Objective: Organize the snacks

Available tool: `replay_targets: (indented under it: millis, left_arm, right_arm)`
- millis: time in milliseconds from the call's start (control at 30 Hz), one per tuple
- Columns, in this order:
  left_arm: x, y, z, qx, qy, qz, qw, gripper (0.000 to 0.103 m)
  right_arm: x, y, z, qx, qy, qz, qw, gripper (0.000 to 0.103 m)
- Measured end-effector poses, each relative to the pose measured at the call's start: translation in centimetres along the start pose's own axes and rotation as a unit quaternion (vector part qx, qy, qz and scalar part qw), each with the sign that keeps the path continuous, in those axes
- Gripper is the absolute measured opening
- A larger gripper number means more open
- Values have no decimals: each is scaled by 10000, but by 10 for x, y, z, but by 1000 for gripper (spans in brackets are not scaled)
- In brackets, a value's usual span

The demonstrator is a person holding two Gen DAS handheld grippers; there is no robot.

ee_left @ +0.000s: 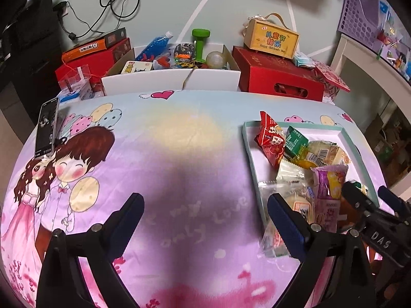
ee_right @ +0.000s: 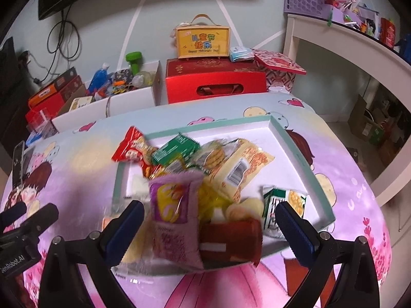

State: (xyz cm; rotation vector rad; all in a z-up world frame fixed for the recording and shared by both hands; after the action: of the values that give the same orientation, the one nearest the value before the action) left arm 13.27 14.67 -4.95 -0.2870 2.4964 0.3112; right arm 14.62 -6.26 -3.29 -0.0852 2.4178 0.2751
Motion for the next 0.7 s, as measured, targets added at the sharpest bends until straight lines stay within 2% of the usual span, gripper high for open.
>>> replay_targets:
  millis: [133,700]
  left_arm:
    - [11,10,-3,-319,49,-18,9995,97]
    - [62,37,-15,-581,251,78,9980,97]
  right_arm:
    - [13,7,-2,-23,54,-67,10000,103]
    - [64,26,-12,-74,241,-186,9995,103]
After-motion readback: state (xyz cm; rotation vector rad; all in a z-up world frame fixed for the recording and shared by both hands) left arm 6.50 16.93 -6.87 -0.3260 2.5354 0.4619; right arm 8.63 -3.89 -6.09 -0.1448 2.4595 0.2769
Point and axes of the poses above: each gripper's, at about its wrist camera, not at the fingertips, and z roughly the way its jaws point, y to its left, x to its underside, the point moved 8 cm from there along z, roughly the way its jaws point, and after that the axes turned 15 degrees about -x, right-handed, at the moved point
